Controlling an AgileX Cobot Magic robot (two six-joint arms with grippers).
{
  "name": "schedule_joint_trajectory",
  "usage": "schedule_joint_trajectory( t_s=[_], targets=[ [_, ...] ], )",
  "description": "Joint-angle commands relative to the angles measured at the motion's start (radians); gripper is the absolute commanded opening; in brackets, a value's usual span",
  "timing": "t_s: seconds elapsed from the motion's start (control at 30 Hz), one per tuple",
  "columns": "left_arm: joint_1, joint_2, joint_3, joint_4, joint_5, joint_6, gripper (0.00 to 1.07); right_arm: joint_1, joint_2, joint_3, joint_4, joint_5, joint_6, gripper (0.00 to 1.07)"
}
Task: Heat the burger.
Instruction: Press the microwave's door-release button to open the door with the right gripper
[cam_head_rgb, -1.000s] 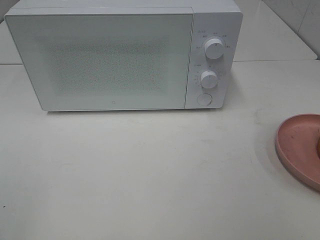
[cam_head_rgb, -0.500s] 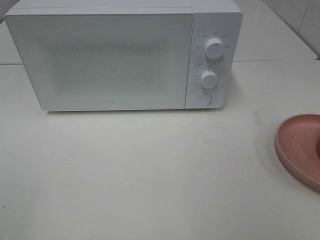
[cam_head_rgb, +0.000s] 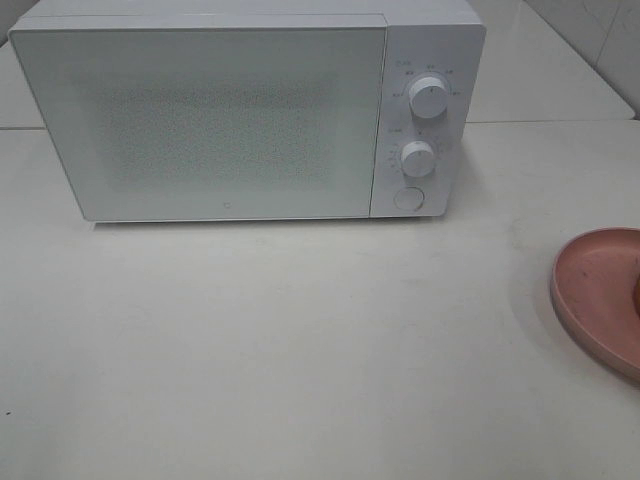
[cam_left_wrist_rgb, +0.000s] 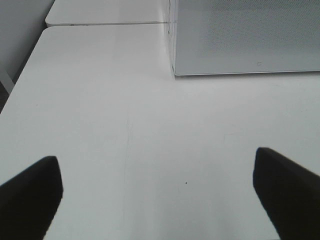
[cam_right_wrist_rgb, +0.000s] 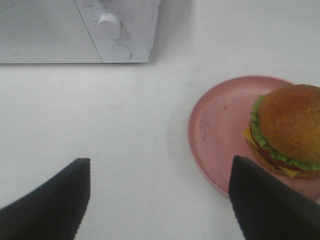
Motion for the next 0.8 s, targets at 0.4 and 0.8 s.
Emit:
schedule_joint_trajectory(
  t_s=[0.4, 0.8],
  targets=[
    [-0.001, -0.019, 0.004, 0.0, -0.006, -0.006, 0.98, 0.004, 0.205, 0.002, 0.002, -0.225, 0.001, 0.74],
    [-0.001, -0.019, 0.004, 0.0, -0.006, -0.006, 0.98, 0.004, 0.376, 0.002, 0.004, -0.431, 0.001, 0.74]
  ],
)
